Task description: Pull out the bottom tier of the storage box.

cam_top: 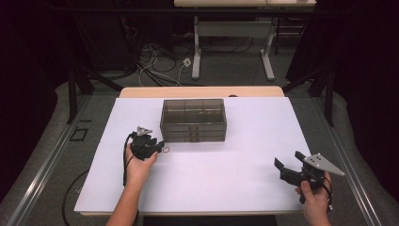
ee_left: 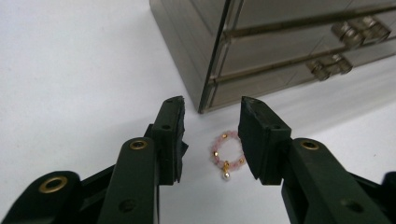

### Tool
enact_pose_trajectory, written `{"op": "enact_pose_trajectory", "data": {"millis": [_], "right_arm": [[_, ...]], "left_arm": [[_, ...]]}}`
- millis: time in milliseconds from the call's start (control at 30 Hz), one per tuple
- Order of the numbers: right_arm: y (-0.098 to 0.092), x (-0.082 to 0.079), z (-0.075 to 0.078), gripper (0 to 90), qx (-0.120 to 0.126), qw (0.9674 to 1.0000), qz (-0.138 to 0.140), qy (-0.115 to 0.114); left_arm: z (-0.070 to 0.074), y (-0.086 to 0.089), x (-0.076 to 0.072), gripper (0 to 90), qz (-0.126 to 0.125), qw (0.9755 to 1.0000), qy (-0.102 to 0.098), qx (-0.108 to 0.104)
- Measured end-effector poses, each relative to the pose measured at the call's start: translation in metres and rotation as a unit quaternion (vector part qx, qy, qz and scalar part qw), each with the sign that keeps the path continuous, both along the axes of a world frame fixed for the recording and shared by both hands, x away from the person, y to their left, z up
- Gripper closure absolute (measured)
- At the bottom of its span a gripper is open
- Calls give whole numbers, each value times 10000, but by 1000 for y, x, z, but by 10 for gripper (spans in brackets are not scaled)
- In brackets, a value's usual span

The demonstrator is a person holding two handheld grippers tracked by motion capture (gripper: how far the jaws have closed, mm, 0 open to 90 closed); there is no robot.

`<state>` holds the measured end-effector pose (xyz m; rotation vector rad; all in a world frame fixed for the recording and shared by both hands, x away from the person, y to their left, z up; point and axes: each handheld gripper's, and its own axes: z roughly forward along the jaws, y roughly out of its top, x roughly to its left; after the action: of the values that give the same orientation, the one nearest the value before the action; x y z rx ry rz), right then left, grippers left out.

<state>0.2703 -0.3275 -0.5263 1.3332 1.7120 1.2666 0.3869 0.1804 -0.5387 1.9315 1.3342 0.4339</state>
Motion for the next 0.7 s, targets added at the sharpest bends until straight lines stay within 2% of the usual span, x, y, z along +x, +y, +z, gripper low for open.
{"op": "enact_pose_trajectory", "data": {"millis": [100,267,400,700], "right_arm": [[0,0,0,138,7,10000,15,-1],[-1,1,0,139,-8,10000,33,5],[-1,0,0,139,37,10000,41,43],[-2,1,-1,140,79,9999,11,64]], "left_arm": [[-2,-1,0,620,-30,9999,91,47],[-5,-2,1,662,-16,9997,245,12],[-8,-3,2,666,-30,9995,295,94],[-11,-7,4,690,-76,9994,337,85]]}}
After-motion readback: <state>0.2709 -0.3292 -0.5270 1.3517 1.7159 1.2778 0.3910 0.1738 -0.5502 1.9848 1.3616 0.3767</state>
